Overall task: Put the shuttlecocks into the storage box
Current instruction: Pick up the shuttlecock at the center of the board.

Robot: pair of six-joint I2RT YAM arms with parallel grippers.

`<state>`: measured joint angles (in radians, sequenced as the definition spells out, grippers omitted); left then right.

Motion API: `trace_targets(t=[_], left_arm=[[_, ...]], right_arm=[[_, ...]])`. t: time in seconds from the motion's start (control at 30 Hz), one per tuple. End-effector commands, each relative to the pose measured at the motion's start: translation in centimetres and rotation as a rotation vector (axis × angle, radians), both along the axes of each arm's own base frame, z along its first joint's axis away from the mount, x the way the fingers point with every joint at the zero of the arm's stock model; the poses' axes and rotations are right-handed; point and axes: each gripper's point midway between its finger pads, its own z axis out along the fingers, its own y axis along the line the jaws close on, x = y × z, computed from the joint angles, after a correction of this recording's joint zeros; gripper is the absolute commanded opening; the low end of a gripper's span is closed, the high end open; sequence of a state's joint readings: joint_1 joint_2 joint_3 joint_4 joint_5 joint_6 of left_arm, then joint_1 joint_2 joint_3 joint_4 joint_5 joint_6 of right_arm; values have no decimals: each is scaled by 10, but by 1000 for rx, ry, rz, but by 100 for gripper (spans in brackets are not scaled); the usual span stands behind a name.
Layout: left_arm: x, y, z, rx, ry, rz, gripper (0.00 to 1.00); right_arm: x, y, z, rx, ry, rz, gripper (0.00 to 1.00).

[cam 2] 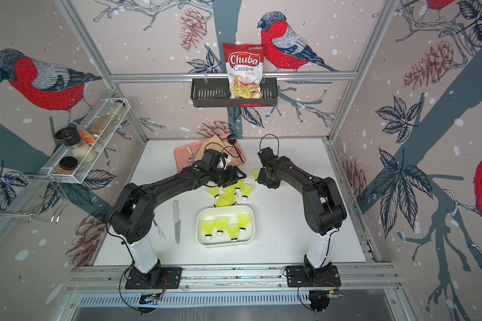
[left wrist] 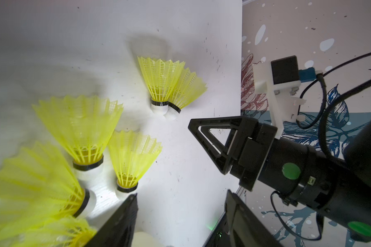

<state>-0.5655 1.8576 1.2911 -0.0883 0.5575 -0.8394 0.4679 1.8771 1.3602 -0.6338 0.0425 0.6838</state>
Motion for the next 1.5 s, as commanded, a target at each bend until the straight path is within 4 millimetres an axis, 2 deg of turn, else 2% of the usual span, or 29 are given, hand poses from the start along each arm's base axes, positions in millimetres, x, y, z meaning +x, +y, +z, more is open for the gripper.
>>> trace_targets(t=[0.0,0.3,0.7,1.2,1.47], left_arm=[[10,-15,6,-48,-23,-10,68],[23,-25,-10,-30,-4,-12,68],[33,-28,-20,4,-7,-12,68],[40,-25,-26,74,-28,-13,67],[41,-27,-25,83,-43,-23,67]], right_arm=[[14,1,-5,3,-28,-7,51],[22,5,-26,21,4,-21,51],[25,5,-37,5,11,-27,49],[24,-6,-49,-67,20,10,35],[23,-7,-45,-98,4,49,25]])
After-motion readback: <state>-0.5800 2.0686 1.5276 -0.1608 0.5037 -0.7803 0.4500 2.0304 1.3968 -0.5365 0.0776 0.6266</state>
